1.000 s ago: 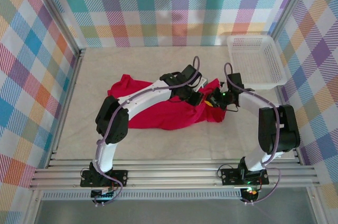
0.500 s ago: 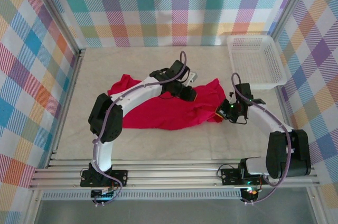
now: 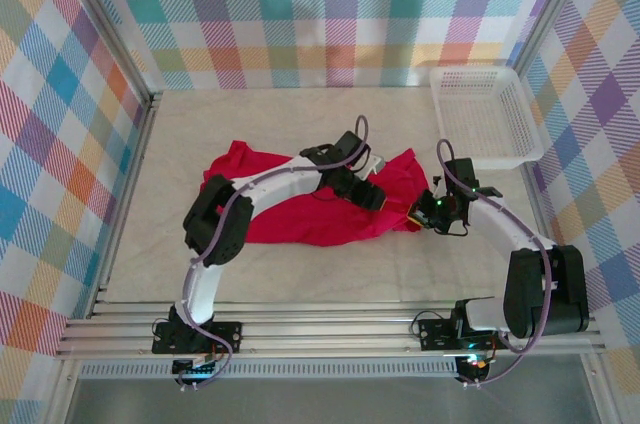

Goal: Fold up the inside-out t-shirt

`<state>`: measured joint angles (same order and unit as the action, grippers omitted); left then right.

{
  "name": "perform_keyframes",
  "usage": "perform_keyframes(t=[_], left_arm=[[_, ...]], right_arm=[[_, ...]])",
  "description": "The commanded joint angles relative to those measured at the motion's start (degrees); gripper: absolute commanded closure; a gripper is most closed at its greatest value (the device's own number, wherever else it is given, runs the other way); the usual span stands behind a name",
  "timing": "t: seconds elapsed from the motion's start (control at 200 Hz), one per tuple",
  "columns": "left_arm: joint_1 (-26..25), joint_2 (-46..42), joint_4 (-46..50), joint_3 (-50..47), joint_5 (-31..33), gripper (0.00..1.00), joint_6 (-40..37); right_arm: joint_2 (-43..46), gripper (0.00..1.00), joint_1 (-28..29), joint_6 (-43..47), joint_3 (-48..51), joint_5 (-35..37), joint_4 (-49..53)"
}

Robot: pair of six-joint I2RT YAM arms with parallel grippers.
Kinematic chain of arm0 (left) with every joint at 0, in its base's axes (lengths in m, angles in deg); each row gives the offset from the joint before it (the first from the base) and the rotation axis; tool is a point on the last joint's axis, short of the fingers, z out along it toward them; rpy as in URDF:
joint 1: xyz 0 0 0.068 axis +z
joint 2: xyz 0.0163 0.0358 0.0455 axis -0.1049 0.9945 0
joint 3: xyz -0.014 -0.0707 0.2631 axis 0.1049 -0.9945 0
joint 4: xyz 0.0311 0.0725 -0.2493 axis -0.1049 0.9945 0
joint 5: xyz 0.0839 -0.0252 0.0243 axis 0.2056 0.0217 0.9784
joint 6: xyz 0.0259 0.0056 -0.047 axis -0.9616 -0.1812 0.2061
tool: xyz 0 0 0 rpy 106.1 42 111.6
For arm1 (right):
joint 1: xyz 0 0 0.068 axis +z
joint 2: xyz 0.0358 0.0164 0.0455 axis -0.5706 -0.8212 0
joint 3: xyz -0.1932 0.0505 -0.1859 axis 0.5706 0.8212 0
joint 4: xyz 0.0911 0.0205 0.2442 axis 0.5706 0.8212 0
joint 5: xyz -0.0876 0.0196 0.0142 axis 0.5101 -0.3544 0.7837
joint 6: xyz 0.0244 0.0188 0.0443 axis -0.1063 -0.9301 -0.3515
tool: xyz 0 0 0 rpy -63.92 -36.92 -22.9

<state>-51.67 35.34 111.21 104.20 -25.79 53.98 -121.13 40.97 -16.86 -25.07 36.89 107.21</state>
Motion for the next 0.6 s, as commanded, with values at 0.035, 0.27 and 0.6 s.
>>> perform_keyframes(t=[0.035,0.27,0.6], left_arm=[[-0.7,4.2,1.8,3.2,0.3,0.55,-1.7],[2.0,0.0,10.3,9.7,3.8,1.00,-4.2],[2.9,-13.7,14.1,10.2,1.2,1.00,-2.6]], right_arm=[[0.4,1.00,0.0,0.8,-2.8,-0.9,1.5],[-0.2,1.00,0.0,1.9,-1.8,1.5,1.7],[-6.7,1.00,-0.1,1.4,1.0,7.4,-1.8]])
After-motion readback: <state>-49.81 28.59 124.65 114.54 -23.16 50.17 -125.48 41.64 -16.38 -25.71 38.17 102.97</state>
